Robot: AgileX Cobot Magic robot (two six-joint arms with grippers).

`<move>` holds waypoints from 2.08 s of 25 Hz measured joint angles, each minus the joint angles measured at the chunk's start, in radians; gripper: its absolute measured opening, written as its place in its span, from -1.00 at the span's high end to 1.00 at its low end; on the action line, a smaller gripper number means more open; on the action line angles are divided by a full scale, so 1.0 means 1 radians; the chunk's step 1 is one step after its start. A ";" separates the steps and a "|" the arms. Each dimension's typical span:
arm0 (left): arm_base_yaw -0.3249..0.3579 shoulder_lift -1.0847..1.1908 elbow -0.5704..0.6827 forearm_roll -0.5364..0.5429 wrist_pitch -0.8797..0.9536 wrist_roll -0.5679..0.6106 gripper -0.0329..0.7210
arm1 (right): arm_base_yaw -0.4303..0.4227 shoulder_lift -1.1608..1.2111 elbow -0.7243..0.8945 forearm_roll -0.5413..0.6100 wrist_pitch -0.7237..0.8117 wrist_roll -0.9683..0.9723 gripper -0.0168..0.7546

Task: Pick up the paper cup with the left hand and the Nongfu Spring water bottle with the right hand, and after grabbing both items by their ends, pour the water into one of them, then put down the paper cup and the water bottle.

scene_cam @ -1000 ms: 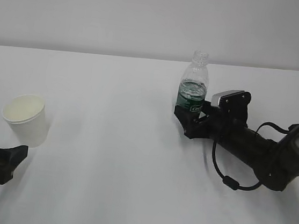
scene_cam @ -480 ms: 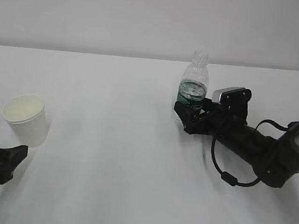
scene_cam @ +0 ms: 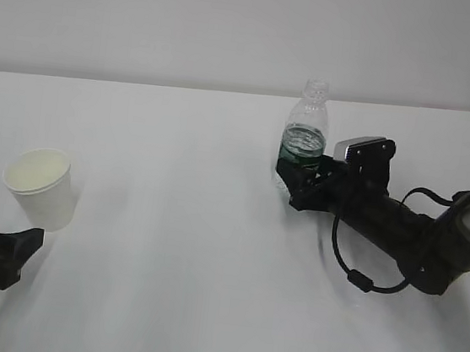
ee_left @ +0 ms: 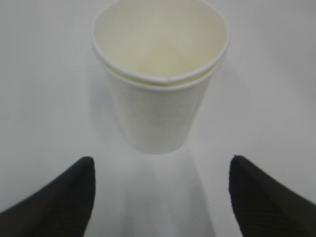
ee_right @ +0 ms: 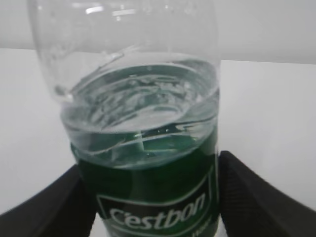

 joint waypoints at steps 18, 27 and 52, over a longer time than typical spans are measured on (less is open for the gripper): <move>0.000 0.000 0.000 0.000 0.000 0.000 -0.66 | 0.000 0.000 0.000 0.002 -0.002 0.000 -0.23; 0.000 0.000 0.000 0.000 0.000 0.000 -0.66 | 0.000 -0.020 0.000 -0.043 0.012 0.000 -0.05; 0.000 0.000 0.000 0.002 0.000 0.000 -0.66 | 0.000 -0.202 0.239 0.041 0.025 -0.106 -0.04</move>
